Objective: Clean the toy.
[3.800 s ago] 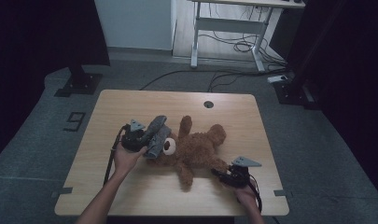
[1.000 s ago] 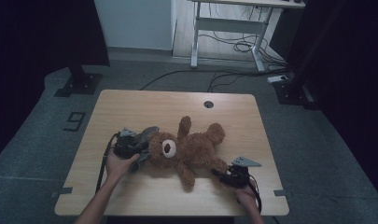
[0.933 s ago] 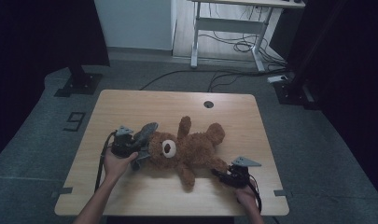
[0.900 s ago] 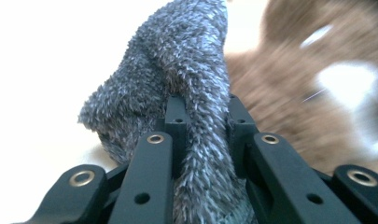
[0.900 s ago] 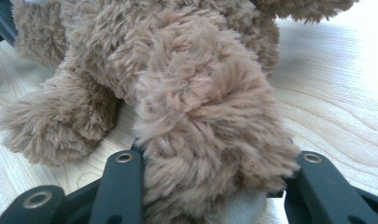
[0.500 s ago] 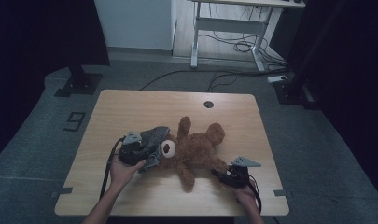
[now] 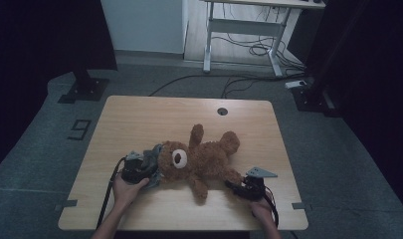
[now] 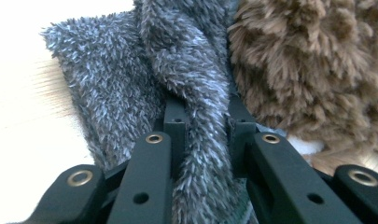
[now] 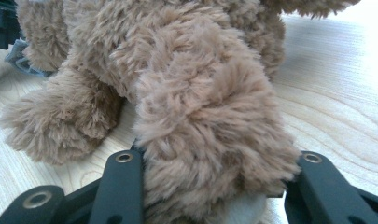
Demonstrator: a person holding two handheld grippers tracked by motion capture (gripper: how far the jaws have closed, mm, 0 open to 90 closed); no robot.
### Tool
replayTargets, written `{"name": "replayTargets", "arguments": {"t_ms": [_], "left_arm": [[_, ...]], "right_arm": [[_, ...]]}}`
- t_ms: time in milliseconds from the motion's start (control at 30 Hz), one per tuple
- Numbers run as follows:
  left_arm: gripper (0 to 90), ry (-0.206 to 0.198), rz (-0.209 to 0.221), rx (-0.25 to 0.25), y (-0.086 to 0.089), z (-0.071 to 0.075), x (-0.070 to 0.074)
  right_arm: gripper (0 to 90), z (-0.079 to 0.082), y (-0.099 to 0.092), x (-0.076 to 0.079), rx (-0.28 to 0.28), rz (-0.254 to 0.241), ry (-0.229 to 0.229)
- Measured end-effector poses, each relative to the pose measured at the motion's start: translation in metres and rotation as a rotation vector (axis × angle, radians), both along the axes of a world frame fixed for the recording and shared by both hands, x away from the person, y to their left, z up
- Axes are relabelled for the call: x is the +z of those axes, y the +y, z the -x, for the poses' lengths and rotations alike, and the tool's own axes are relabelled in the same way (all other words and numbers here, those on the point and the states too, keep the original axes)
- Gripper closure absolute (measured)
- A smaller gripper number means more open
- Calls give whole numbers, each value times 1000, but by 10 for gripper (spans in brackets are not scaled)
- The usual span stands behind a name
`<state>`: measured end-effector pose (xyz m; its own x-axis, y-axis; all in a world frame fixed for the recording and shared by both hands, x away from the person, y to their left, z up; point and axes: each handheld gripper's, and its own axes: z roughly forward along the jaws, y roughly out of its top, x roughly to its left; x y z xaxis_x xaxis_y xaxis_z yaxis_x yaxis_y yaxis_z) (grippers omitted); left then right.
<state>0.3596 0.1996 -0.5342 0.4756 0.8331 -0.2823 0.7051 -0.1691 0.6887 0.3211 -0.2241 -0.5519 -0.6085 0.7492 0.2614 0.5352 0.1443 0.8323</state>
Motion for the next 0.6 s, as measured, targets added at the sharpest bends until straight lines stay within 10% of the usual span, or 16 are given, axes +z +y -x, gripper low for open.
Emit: {"name": "replayTargets", "arguments": {"t_ms": [167, 400, 600], "left_arm": [[743, 31, 18, -10, 6, -5, 5], [745, -122, 78, 42, 17, -3, 54], [743, -192, 33, -12, -17, -15, 89]], "right_arm": [[555, 0, 1, 0, -1, 3, 2], [555, -2, 1, 0, -5, 3, -4], [557, -8, 9, 0, -32, 7, -7]]}}
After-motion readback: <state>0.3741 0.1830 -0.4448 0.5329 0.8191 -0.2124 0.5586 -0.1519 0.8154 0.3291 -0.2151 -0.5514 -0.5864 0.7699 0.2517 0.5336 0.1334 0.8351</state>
